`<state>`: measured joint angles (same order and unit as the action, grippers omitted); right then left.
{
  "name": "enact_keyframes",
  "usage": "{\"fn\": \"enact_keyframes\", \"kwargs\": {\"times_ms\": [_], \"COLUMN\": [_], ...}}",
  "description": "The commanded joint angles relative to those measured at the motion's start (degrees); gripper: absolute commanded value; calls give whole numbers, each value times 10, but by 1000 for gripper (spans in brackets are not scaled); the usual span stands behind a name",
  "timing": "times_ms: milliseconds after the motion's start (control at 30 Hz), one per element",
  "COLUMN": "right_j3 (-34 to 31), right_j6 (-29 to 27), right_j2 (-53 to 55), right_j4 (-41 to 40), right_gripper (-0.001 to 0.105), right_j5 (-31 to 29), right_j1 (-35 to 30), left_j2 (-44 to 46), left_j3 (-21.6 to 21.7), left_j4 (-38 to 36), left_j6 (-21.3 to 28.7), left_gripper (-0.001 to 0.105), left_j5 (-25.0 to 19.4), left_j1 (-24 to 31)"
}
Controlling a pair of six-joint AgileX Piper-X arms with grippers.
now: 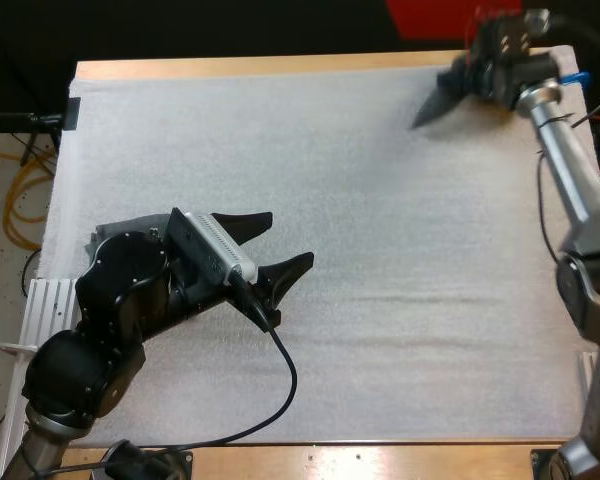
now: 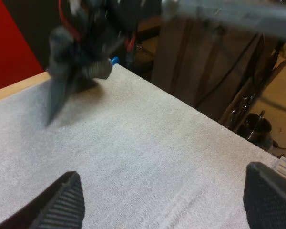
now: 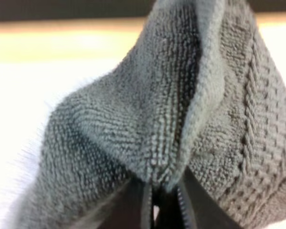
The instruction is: Pick towel from pile fold and stack
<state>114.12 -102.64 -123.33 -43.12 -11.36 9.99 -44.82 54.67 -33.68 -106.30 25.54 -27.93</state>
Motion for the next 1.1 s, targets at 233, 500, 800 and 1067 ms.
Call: {"fn": "enact_keyframes", "kwargs": {"times_ms": [233,500,800,1067], "right_j3": [11,9,-115,-321], "right_j6": [-35,-40,-7,83], "right_j2": [169,275,404,529], "right_j4": [-63,-248,-306,-309], "right_gripper": [0,0,0,0], "right_j5": [57,93,95,95], "right_j1": [31,64,129,207], "left_j2": [0,34,88,107], "left_j3": [3,3,3,3], "left_j4": [11,11,-94,-164], "left_j6": [13,16,27,33], "left_gripper": [68,68,68,68], "left_j5": [-5,-54,-52,-39], "left_j1": [-2,33,86,86]}}
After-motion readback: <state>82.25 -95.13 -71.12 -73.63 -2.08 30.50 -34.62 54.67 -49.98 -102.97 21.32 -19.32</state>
